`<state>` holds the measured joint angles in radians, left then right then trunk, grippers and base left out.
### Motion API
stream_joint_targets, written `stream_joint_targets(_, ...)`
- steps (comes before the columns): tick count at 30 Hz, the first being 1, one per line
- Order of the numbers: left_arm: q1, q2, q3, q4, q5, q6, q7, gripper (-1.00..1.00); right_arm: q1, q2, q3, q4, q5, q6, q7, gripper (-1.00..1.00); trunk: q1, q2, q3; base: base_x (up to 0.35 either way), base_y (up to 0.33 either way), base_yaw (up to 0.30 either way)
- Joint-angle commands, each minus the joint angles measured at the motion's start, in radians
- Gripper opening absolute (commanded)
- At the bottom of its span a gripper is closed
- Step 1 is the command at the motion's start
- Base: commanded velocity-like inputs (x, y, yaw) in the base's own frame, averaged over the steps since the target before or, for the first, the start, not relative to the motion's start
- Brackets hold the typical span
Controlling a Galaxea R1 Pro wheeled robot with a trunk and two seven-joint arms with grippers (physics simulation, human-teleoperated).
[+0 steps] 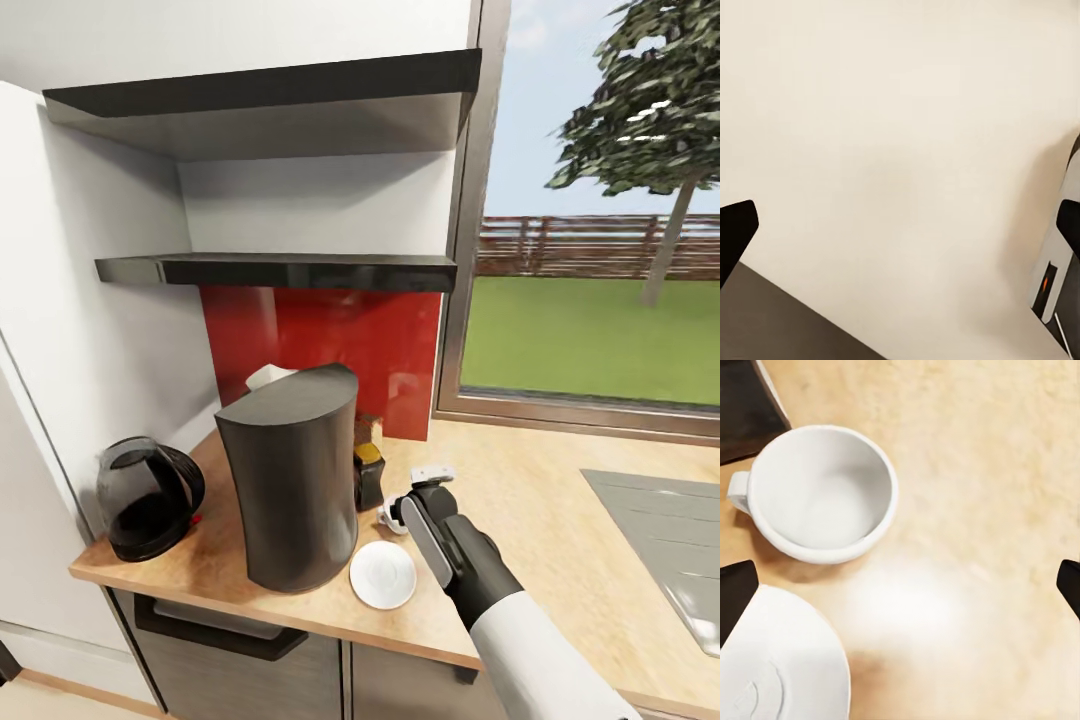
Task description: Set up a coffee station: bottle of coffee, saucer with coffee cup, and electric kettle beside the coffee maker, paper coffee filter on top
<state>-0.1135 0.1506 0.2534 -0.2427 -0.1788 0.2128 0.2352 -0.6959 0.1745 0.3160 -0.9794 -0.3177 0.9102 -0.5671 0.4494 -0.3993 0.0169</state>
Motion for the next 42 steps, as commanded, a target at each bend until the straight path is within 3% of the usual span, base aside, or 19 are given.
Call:
stream_joint_targets(1, 0.0, 0.0, 0.007, -0.001, -0.01, 0.005, 0.0, 1.0, -0.001, 0.0, 0.001, 0.008, -0.009, 0.001, -0.01, 1.0, 0.001, -0.001, 0.0, 0.171, 0.053, 0.0)
stream_joint_targets(27, 0.0, -0.002, 0.004, 0.02, -0.014, 0.005, 0.0, 1.0, 0.001, 0.0, 0.0, 0.025, -0.009, -0.004, -0.011, 1.0, 0.001, -0.001, 0.0, 0.08, 0.003, 0.0)
stream_joint_targets(34, 0.0, -0.002, 0.004, 0.02, -0.014, 0.005, 0.0, 1.0, 0.001, -0.024, 0.001, 0.038, -0.009, -0.007, -0.012, 1.0, 0.001, -0.001, 0.0, 0.001, 0.0, 0.0)
stream_joint_targets(42, 0.0, -0.005, 0.003, 0.02, -0.013, 0.005, 0.0, 1.0, 0.001, -0.025, 0.001, 0.13, -0.011, -0.109, -0.011, 1.0, 0.001, -0.001, 0.0, 0.0, 0.0, 0.0)
